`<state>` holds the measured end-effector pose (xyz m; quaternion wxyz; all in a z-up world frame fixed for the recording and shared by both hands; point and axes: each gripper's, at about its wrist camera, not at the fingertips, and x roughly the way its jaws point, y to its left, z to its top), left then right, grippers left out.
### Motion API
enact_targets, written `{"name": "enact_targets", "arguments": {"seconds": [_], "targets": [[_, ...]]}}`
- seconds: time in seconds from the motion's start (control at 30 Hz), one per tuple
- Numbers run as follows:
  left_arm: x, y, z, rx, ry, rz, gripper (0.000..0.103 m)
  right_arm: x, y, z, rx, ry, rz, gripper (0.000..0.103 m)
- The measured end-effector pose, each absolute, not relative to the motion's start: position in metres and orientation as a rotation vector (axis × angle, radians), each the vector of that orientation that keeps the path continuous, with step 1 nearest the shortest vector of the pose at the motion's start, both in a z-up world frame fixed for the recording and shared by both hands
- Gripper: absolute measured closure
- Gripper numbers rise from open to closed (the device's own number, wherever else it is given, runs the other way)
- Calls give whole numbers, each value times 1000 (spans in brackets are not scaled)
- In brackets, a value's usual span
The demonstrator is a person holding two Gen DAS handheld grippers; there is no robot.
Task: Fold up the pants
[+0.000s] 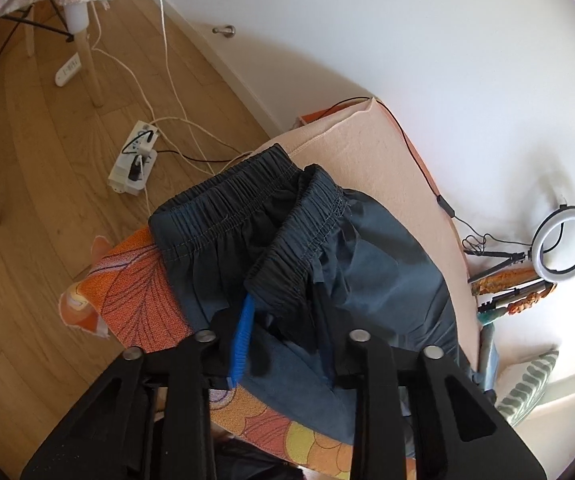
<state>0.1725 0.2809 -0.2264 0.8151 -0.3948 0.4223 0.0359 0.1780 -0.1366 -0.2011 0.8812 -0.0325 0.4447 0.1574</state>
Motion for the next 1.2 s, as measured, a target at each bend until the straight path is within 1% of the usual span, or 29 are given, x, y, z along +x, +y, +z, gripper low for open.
{"name": "enact_targets", "arguments": {"seconds": [0.03,0.1,0.4,0.53,0.67,0.73,0.8,0.87,0.9,0.93,0.97,1.0,1.03,1.07,1.1,1.17,1.2], "targets": [[172,279,-226,-825,889,73,92,178,-137,-201,-73,925,326,99],[172,278,-225,-801,866,68,93,177,-136,-201,-82,923,324,99],[172,298,-194,-711,757,98,95,173,-122,-181,-87,865,338,99],[166,308,-213,-723,797,107,95,168,-101,-176,-138,851,371,99],[158,310,-234,-746,838,98,95,170,-105,-187,-154,900,341,99],[157,308,-235,-726,837,96,92,170,-112,-191,-143,911,327,100],[159,305,-230,-677,848,103,92,168,-117,-191,-115,916,338,100],[161,302,-223,-638,856,122,86,167,-120,-189,-92,912,341,100],[160,302,-219,-618,855,136,79,166,-121,-188,-83,908,344,99],[159,301,-214,-603,846,143,76,165,-122,-186,-72,902,347,99],[157,299,-208,-592,831,139,75,164,-124,-184,-57,896,349,99],[155,298,-203,-578,818,135,72,163,-126,-182,-40,889,348,99],[153,295,-196,-564,806,130,66,161,-128,-180,-20,880,343,99],[152,292,-189,-554,793,119,64,159,-132,-178,2,874,344,98],[150,289,-182,-543,775,105,61,158,-134,-176,21,871,344,95],[146,282,-166,-512,743,92,56,155,-140,-172,52,863,330,84],[145,278,-158,-502,727,85,50,152,-143,-168,64,854,318,72]]}}
